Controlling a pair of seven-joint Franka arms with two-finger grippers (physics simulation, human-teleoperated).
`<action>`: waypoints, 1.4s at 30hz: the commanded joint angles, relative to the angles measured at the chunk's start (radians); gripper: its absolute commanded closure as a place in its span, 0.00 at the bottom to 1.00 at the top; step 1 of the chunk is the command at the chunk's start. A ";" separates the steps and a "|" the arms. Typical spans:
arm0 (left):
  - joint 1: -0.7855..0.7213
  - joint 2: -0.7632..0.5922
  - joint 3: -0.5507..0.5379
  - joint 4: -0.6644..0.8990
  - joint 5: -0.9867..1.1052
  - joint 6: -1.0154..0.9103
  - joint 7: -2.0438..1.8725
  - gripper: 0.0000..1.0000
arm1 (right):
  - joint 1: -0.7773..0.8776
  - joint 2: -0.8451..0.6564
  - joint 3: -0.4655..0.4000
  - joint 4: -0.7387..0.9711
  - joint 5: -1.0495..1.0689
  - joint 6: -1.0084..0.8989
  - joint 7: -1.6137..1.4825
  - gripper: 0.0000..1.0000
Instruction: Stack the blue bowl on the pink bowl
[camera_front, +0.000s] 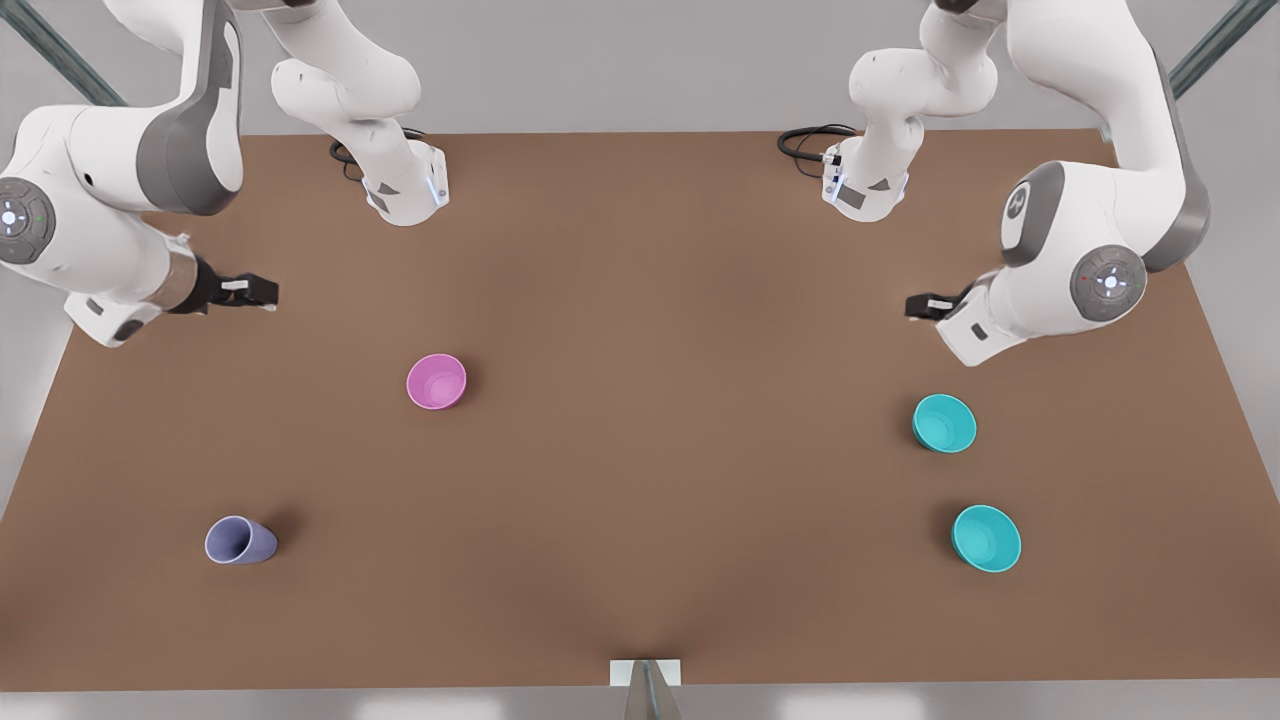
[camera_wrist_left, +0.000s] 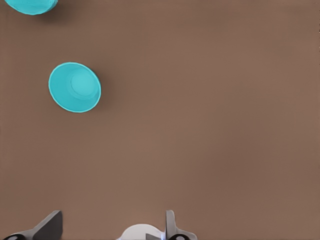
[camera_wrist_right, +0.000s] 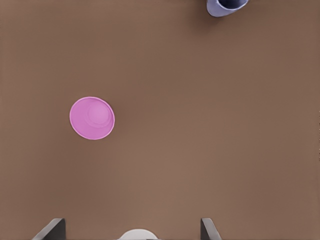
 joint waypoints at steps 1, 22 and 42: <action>-0.005 -0.008 -0.001 0.009 0.011 0.143 -0.039 0.00 | 0.000 -0.001 -0.001 0.000 0.002 0.144 -0.070 0.00; -0.005 0.001 -0.001 0.014 0.016 0.129 -0.036 0.00 | 0.113 0.218 0.036 -0.731 0.197 1.141 0.132 0.00; -0.003 0.013 0.000 0.014 0.016 0.129 -0.037 0.00 | 0.193 0.344 0.138 -0.281 0.422 0.786 0.312 0.79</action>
